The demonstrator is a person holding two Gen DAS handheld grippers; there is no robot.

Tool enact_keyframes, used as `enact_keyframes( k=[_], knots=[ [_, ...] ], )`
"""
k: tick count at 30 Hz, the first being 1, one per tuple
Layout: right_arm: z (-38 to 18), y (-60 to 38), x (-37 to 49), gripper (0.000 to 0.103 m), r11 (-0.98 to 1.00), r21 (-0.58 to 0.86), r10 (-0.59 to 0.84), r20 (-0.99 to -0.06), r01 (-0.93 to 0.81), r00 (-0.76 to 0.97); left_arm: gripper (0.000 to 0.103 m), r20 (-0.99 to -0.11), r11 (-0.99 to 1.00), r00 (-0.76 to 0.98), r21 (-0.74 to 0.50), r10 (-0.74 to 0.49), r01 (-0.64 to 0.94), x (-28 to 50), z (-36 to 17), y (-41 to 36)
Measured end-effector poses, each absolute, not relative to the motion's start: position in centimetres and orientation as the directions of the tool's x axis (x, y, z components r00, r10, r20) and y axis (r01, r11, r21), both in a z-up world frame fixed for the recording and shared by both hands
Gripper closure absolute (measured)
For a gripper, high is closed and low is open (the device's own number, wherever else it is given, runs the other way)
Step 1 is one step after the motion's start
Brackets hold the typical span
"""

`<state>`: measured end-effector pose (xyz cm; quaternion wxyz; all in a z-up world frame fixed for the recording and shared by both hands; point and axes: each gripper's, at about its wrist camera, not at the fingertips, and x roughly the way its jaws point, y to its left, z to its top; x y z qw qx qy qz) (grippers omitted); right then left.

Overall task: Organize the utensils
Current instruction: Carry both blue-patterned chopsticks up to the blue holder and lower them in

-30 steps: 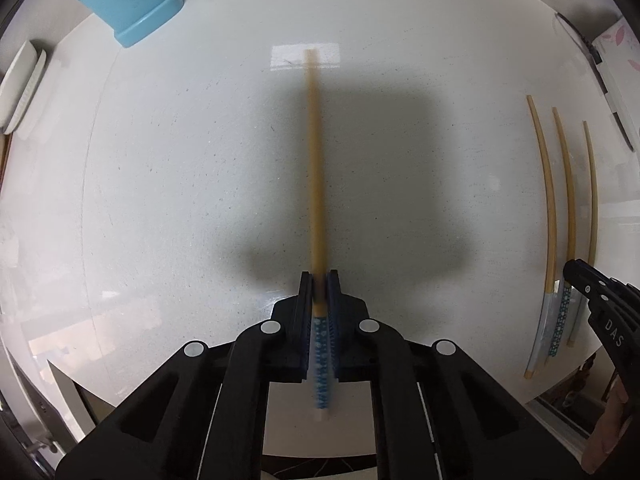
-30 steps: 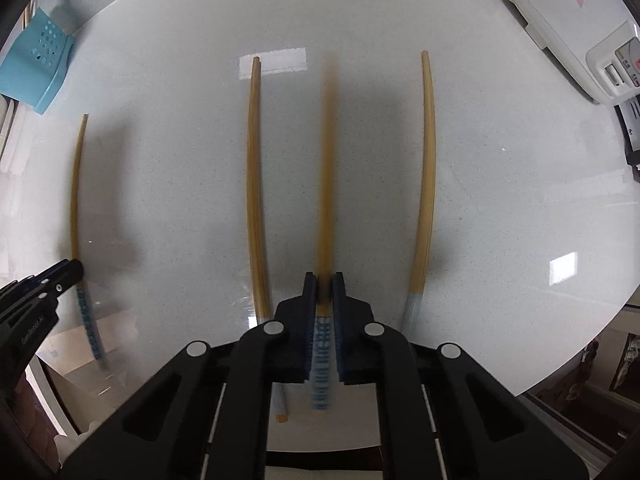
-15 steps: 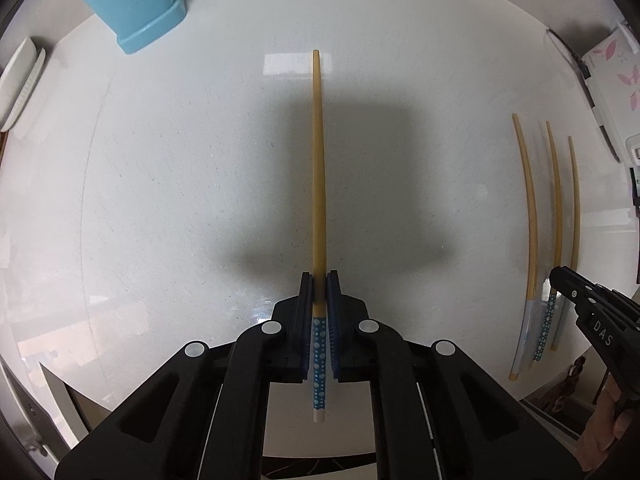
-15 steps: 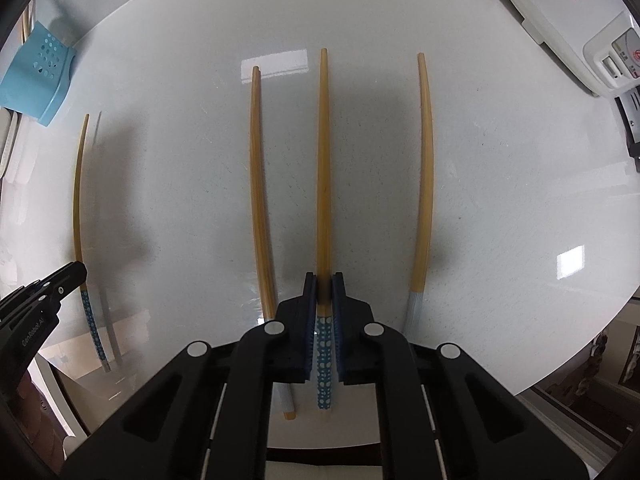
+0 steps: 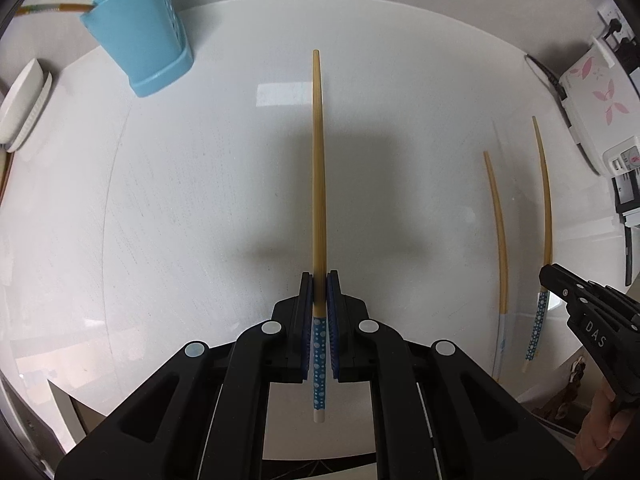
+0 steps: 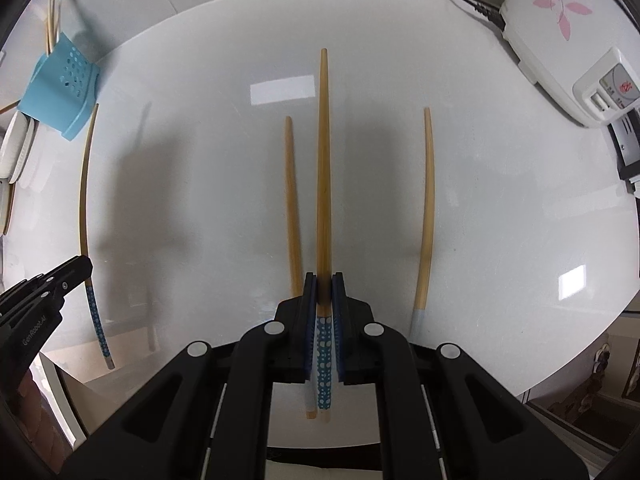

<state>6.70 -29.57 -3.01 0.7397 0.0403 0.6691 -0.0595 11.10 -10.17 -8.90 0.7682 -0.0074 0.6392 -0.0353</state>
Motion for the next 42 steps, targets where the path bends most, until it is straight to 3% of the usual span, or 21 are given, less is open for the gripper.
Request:
enact_keyframes(
  k=[21,42],
  knots=[
    [5.2,-22.7,8.5,0.096,1.000,0.021,0.012,-0.940,0.023,0.341,0.097,-0.905,0.993,0.410,-0.083,-0.111,0.084,13.1,-0.8,-6.8],
    [11.4,-12.2,12.9,0.096,0.994,0.061,0.098,-0.838,-0.086,0.536,0.097,-0.745,0.993,0.658,-0.108,-0.113,0.049,14.2,10.5,3.2]
  ],
)
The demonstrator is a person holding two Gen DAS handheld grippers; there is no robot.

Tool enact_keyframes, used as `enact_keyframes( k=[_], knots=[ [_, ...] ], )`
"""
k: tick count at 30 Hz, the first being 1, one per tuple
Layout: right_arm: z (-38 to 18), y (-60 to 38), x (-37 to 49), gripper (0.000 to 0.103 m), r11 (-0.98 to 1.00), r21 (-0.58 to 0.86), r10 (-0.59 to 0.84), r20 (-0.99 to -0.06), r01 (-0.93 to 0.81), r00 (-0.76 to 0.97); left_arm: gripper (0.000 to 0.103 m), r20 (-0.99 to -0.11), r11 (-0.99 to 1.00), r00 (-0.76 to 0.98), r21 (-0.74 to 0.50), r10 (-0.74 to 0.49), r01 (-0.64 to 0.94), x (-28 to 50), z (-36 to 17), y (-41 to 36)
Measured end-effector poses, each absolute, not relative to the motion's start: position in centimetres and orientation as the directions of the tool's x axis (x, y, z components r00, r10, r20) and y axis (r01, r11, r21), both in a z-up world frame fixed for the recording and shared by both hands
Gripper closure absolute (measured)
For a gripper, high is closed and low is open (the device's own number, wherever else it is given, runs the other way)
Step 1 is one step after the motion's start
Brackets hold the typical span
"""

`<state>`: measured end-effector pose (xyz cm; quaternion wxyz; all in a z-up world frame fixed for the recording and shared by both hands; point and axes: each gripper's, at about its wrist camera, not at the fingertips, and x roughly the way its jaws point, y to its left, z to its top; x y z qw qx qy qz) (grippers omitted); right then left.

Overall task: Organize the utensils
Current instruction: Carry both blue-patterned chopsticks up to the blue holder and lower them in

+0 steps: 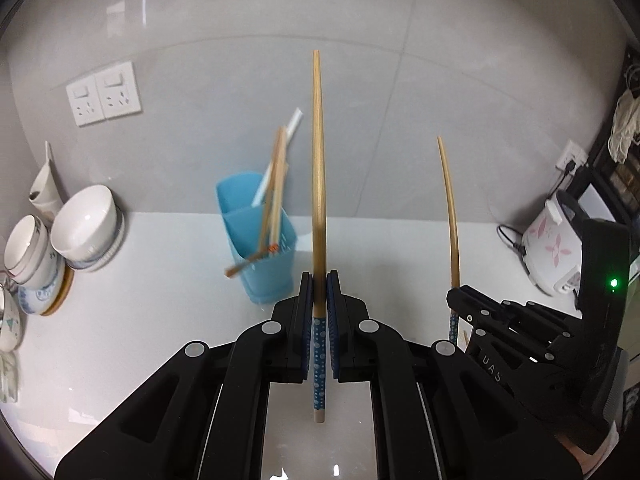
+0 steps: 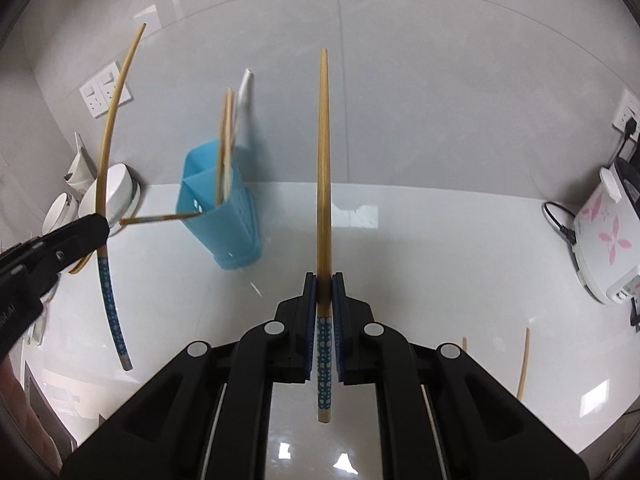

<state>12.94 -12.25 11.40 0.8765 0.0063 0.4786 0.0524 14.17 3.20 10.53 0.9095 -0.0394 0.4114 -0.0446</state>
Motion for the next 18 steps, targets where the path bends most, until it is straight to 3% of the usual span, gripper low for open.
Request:
enact_keyframes(
  k=[18],
  knots=[
    [15.0,-6.5,17.6,0.096,0.969,0.108,0.229,-0.739,-0.224,0.633,0.097,-0.621,0.984,0.781,-0.172,-0.069,-0.050,16.4,13.8,11.4]
  ],
)
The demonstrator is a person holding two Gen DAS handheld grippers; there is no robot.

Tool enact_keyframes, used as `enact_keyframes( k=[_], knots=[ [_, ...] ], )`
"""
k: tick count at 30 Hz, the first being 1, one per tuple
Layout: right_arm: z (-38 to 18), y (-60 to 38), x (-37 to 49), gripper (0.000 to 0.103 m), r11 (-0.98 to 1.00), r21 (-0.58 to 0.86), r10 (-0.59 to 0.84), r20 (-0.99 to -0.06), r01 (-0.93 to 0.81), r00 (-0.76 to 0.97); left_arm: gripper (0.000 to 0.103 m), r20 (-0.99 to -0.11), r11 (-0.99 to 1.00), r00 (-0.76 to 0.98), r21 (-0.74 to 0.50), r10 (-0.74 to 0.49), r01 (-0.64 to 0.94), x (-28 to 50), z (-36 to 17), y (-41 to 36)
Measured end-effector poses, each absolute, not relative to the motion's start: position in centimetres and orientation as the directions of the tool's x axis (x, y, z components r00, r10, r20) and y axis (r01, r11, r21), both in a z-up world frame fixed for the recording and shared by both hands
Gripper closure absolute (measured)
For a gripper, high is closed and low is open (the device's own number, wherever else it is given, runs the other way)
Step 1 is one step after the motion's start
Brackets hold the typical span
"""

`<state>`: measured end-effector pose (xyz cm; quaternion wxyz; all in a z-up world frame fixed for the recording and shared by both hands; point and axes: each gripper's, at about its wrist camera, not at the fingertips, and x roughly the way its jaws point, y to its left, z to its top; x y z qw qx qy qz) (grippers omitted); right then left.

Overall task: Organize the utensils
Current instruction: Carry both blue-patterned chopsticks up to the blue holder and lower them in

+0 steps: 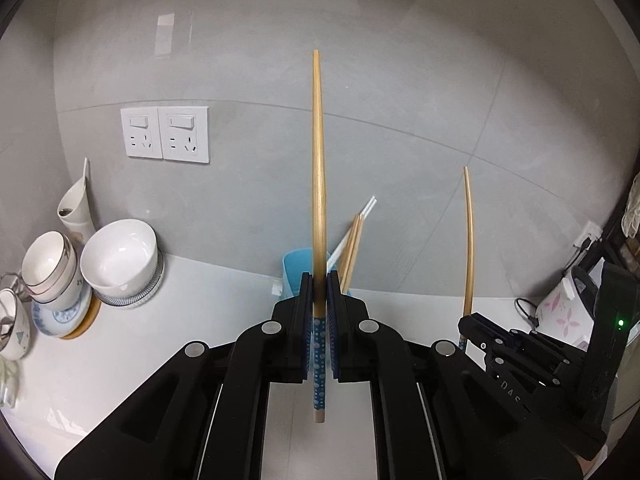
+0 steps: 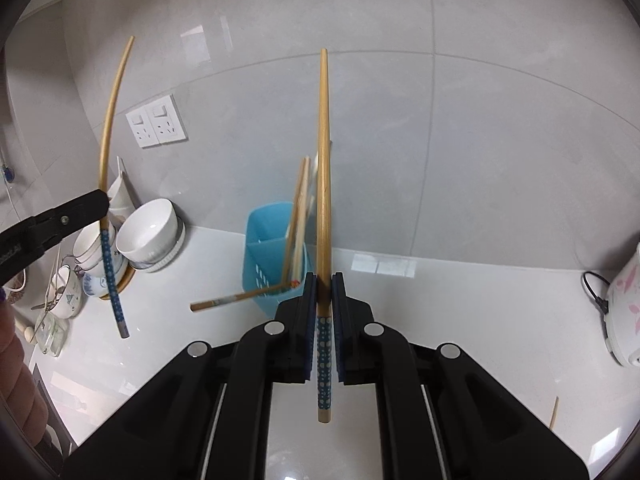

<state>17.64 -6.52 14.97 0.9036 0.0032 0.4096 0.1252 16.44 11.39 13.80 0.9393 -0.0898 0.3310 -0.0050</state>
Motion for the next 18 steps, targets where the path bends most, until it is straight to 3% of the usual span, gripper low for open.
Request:
enact_keyframes(
  k=[18],
  knots=[
    [13.5,-5.0,22.2,0.096,0.952,0.155,0.295,-0.695,-0.264,0.656,0.097,-0.433,0.950,0.858,-0.258,-0.276,0.176,23.3,8.9,14.1]
  ],
)
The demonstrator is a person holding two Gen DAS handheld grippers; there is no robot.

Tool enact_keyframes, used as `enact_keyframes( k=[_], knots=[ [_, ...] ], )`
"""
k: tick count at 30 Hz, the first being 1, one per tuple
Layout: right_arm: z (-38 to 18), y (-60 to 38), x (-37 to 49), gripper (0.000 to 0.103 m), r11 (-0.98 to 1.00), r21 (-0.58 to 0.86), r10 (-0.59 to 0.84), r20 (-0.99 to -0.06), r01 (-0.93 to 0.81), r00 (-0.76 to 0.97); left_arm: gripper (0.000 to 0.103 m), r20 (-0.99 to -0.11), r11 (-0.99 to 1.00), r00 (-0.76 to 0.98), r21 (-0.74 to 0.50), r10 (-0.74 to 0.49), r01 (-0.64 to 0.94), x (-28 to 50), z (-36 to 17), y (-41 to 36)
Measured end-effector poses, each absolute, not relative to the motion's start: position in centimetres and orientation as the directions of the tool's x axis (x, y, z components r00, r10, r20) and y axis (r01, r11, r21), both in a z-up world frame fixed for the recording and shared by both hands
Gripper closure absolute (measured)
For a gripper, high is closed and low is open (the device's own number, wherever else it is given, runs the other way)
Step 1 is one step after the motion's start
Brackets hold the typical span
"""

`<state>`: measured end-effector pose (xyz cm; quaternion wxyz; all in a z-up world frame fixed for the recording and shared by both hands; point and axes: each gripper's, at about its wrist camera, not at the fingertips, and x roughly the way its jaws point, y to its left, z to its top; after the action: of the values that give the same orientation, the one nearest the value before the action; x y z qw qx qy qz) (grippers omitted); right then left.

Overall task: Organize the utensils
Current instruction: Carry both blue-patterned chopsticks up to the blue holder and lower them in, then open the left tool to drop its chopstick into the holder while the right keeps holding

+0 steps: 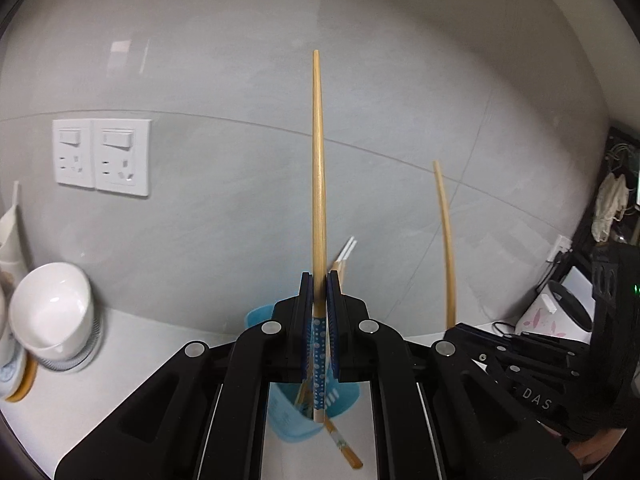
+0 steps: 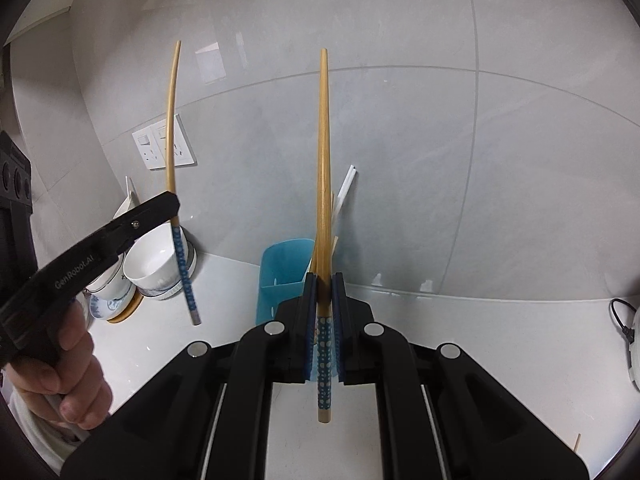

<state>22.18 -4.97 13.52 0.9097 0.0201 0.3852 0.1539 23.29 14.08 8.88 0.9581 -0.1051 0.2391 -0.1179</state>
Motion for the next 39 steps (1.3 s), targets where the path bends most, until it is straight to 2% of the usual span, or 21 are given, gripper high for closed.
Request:
enact_keyframes(
  k=[5,16,30,32,34,35,37,39],
  knots=[
    [12.6,-4.9,23.0,0.096,0.950,0.164,0.302,-0.703,-0.266,0.644,0.097,-0.426,0.935,0.846,-0.284,-0.322,0.213,25.5,6.6,14.0],
    [10.8,-5.0,24.5,0.096,0.949,0.180,0.307,-0.722,-0.260,0.621,0.097,-0.473,0.926,0.808,-0.302,-0.351,0.226,29.2,1.6,13.6],
    [9.2,-4.6,25.8,0.096,0.948,0.182,0.306,-0.739,-0.261,0.599,0.094,-0.555,0.940,0.760,-0.238,-0.340,0.246,30.3,-1.8,12.1],
    [9.1,-4.5,26.0,0.096,0.947,0.181,0.310,-0.739,-0.266,0.598,0.086,-0.569,0.948,0.759,-0.224,-0.316,0.227,30.2,-1.7,12.3],
    [8.9,-4.4,26.0,0.096,0.945,0.181,0.313,-0.739,-0.272,0.597,0.066,-0.584,0.959,0.762,-0.205,-0.280,0.195,29.9,-1.2,12.8],
    [8.9,-4.3,26.1,0.096,0.944,0.182,0.316,-0.738,-0.275,0.597,0.060,-0.592,0.964,0.762,-0.200,-0.262,0.176,29.7,-0.9,13.2],
    [8.7,-4.0,26.2,0.096,0.941,0.183,0.324,-0.732,-0.284,0.600,0.039,-0.610,0.973,0.761,-0.184,-0.223,0.137,29.4,-0.5,13.8],
    [8.7,-3.9,26.3,0.096,0.937,0.192,0.336,-0.721,-0.290,0.607,0.030,-0.629,0.982,0.757,-0.165,-0.177,0.093,28.9,0.1,14.4]
  ],
)
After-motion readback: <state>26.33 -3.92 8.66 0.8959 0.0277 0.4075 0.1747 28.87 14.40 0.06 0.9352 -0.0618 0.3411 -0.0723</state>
